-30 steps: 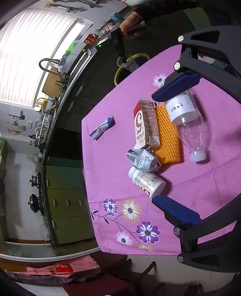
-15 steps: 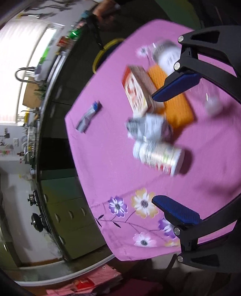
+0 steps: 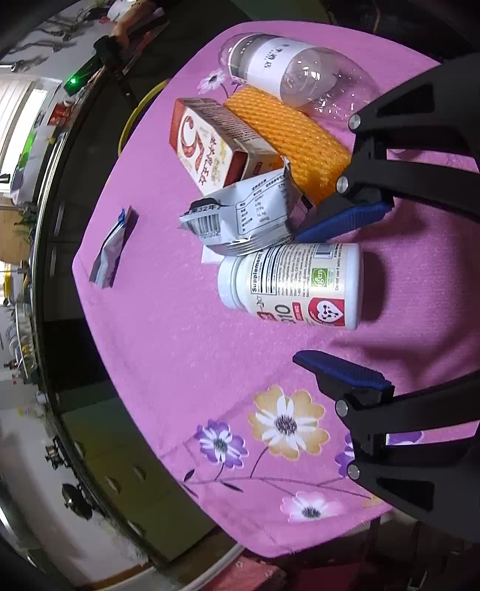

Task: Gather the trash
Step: 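Grasp the white pill bottle with the left gripper and lift it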

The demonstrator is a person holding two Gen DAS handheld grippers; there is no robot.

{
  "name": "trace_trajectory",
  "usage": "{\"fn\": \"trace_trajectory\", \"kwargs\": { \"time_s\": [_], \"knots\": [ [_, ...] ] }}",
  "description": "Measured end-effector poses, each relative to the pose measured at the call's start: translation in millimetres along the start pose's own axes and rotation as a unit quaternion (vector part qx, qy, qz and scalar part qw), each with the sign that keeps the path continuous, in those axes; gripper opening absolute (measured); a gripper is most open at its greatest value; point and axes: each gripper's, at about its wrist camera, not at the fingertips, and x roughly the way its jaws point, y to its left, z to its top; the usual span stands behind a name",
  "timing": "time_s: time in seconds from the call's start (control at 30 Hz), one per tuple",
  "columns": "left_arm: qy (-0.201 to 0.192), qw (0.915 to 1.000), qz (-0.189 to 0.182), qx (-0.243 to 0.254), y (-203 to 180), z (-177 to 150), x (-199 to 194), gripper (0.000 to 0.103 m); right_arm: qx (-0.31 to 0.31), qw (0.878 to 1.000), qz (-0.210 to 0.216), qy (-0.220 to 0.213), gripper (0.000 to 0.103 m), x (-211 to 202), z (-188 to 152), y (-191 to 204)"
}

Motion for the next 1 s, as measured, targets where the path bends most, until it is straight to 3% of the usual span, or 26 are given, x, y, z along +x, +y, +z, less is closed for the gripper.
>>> {"fn": "trace_trajectory", "kwargs": {
  "time_s": [0.23, 0.57, 0.77, 1.0],
  "knots": [
    [0.019, 0.9997, -0.003, 0.016, -3.1, 1.9, 15.3, 0.045, -0.001, 1.0, 0.002, 0.004, 0.041, 1.3, -2.6, 1.3],
    [0.008, 0.9998, 0.01, -0.014, 0.4, 6.0, 15.4, 0.045, -0.005, 1.0, 0.014, -0.003, 0.041, -4.6, -8.2, 4.2],
    [-0.019, 0.9991, 0.027, -0.026, 2.4, 8.8, -17.6, 0.045, -0.005, 1.0, 0.015, -0.008, 0.041, -10.0, -11.0, 2.2],
    [-0.056, 0.998, 0.027, 0.002, -25.9, 32.8, -65.7, 0.045, 0.007, 1.0, 0.022, -0.014, 0.041, -14.3, -13.8, -7.8]
  ]
}}
